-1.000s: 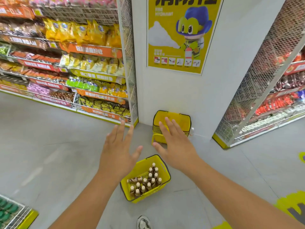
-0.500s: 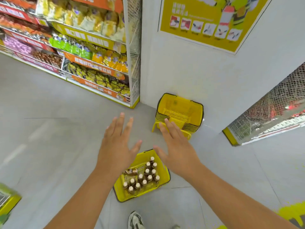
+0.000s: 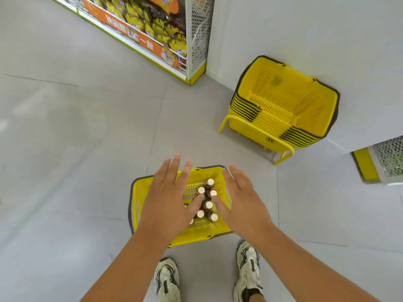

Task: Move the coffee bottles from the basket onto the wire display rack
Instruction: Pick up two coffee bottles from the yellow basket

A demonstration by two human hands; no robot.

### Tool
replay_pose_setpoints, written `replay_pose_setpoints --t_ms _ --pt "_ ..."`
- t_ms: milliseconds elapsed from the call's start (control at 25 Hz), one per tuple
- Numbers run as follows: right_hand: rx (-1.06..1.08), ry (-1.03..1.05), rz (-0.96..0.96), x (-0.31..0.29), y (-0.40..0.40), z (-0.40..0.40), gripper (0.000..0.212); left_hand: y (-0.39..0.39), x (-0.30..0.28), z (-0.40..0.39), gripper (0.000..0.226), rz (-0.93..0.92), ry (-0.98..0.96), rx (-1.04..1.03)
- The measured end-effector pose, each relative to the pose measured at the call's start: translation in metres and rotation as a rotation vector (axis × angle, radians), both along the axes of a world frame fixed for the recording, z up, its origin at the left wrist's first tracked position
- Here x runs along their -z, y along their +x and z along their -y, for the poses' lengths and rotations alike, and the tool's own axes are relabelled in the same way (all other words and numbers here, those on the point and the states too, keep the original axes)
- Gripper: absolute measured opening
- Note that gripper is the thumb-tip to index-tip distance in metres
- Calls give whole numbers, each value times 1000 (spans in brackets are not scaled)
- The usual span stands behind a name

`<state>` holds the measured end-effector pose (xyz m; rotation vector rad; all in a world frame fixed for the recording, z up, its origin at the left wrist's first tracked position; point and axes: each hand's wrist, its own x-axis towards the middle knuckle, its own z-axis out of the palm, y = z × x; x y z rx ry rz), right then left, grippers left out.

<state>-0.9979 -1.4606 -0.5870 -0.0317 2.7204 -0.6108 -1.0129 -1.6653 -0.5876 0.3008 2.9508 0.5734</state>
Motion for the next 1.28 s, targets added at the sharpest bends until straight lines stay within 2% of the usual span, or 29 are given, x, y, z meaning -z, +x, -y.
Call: replay_pose_setpoints --t_ms 280,640,1000,1080,1160,1280 --pt "-37 33 136 178 -2 -29 79 -5 184 -26 81 74 -197 97" --pt "-12 -20 167 300 -4 -30 78 -11 308 -43 82 171 -288 134" --pt "204 -127 334 380 -21 -11 74 -36 387 -63 82 441 -157 69" --pt "396 -208 324 395 -21 -4 59 -36 397 -64 72 528 -55 -52" --pt "619 -299 327 407 -23 1 38 -38 406 -68 53 599 123 -211" --pt "695 -345 304 420 -26 3 16 -44 415 -73 38 625 294 -321"
